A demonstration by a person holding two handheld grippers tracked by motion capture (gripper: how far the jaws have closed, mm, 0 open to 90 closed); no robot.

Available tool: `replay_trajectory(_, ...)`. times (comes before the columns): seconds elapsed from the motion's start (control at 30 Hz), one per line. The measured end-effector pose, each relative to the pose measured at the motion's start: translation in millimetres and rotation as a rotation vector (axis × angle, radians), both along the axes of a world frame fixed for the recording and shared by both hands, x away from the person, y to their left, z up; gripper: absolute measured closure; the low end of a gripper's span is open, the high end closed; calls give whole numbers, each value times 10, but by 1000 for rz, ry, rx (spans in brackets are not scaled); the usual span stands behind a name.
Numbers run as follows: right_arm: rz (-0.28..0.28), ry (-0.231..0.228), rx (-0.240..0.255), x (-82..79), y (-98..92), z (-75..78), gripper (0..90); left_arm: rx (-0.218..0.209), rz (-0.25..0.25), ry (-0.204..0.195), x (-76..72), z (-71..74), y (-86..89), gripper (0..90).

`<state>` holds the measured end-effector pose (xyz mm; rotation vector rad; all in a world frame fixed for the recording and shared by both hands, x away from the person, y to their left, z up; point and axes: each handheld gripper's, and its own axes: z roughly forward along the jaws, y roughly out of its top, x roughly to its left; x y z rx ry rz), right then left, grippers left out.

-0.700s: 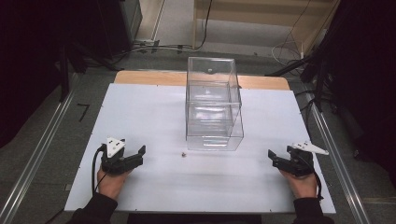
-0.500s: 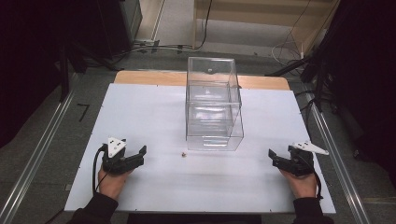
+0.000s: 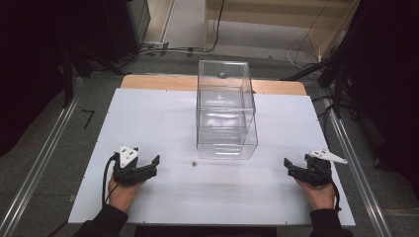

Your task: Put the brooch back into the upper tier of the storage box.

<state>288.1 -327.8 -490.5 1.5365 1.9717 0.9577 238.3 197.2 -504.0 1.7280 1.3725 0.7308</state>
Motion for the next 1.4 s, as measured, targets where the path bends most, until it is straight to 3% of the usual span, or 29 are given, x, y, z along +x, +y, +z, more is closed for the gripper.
replay_trajectory(1.4, -5, 7, -3, 2, 7, -13, 150, 13, -99, 25, 14, -64, -398, 232)
